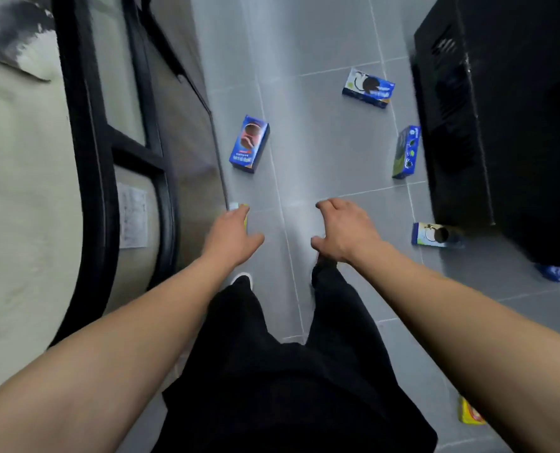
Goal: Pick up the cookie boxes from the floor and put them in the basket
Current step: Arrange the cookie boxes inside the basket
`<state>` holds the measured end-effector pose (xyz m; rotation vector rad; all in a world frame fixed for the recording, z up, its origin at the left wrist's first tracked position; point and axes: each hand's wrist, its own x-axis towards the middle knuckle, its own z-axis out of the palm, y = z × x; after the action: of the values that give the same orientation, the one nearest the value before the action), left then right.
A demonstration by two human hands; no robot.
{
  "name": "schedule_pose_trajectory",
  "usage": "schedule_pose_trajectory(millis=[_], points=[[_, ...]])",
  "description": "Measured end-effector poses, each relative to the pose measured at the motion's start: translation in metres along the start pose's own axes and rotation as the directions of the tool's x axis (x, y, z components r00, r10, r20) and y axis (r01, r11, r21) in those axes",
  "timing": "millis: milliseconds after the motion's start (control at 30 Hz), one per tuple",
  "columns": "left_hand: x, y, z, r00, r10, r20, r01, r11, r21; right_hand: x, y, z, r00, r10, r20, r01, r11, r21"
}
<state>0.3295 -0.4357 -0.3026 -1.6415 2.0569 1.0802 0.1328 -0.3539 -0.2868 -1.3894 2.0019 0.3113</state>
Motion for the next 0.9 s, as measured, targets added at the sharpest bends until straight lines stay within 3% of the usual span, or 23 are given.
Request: schedule_pose_trajectory(millis=[300,433,667,900], points=[[0.027,0.007,0.06,0.925,-0.371,-0.086,0.334,0.898,-0.286,0.098,0.027,0.007,0.933,-0.275,0.231,0.312,0.939,-0.144],[0.043,-0.009,0.092,0.879,-0.474,-0.052,0.419,0.82,-0.391,0.134,0.023,0.039,0.916,-0.297,0.271,0.344,0.928,-0.143],[0.091,-0.08,0.18,0.824,-0.567,0.012,0.496,0.711,-0.498,0.201,0.004,0.153,0.887,-0.337,0.316,0.373,0.926,-0.057],[0.18,-0.172,0.292,0.773,-0.631,0.066,0.55,0.615,-0.565,0.306,-0.004,0.293,0.852,-0.382,0.359,0.435,0.897,-0.078]])
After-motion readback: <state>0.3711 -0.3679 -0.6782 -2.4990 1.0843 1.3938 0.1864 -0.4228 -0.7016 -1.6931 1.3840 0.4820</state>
